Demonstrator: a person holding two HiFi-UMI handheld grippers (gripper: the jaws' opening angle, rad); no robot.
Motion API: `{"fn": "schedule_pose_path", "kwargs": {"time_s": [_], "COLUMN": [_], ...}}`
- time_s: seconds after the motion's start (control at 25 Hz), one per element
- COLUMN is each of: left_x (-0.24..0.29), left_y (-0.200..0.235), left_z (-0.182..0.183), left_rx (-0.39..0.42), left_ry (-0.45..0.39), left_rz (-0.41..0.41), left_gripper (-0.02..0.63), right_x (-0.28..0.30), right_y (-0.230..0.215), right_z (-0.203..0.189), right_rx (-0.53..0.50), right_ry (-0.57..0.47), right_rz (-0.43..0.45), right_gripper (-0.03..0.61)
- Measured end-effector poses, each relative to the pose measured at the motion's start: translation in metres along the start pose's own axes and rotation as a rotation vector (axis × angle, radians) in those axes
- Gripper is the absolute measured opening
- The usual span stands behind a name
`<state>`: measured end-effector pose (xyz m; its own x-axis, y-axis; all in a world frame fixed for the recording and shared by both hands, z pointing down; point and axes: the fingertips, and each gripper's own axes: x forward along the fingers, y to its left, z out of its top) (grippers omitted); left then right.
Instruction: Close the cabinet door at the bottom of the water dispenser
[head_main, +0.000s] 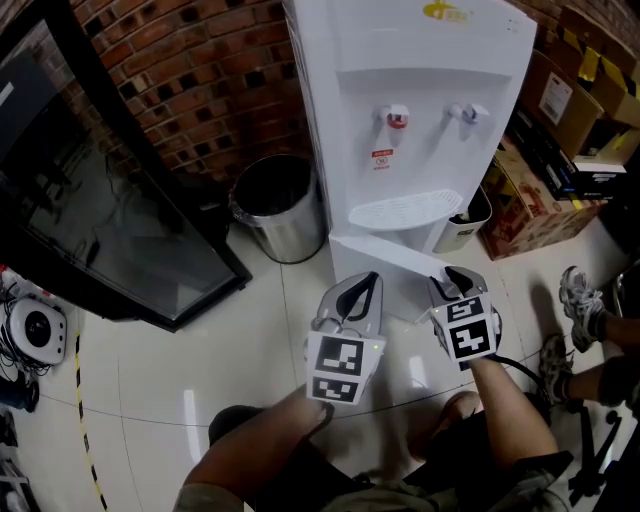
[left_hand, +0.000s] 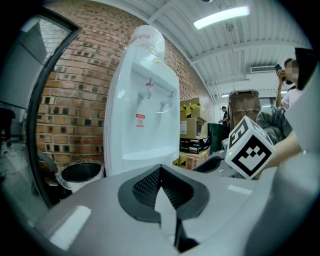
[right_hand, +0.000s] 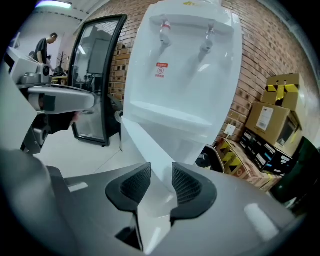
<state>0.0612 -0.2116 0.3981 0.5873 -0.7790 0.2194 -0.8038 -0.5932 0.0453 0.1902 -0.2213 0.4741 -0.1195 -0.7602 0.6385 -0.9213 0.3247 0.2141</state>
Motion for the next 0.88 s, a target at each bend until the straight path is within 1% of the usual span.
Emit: {"fn": "schedule_pose_path", "kwargs": {"time_s": [0.24, 0.44, 0.52, 0.64, 0.72, 0.88], "left_x": [0.005, 0.014, 0.019, 0.024, 0.027, 0.030], "left_y": [0.011, 0.028, 0.033, 0.036, 0.037, 0.041], "left_z": [0.009, 0.008, 0.009, 0.015, 0.017, 0.017], "left_rx": [-0.031, -0.053, -0.068, -0.074, -0.076, -0.084], "left_ry": [-0.026, -0.023, -0.024, -0.038, -0.041, -0.039], "left_rz": [0.024, 0.065, 0.080, 0.088, 0.088, 0.094], "left_gripper": [0.000, 0.000, 0.000, 0.000, 0.000, 0.000], "right_x": [0.025, 0.051, 0.062, 0.082, 0.095, 0.101], "right_y": [-0.035, -0.061, -0.068, -0.069, -0.066, -0.066], "right_z": [0.012, 0.026, 0.029, 0.029, 0.028, 0.026], "right_rx": [0.034, 0.100, 0.146, 0.208, 0.232, 0.249], "right_ry": [-0.032, -0.071, -0.085, -0.076, -0.064, -0.059], "right_rz": [-0.084, -0.129, -0.131, -0.096, -0.070, -0.087], "right_gripper": [0.118, 0.114, 0.091, 0.036, 0.028, 0.024]}}
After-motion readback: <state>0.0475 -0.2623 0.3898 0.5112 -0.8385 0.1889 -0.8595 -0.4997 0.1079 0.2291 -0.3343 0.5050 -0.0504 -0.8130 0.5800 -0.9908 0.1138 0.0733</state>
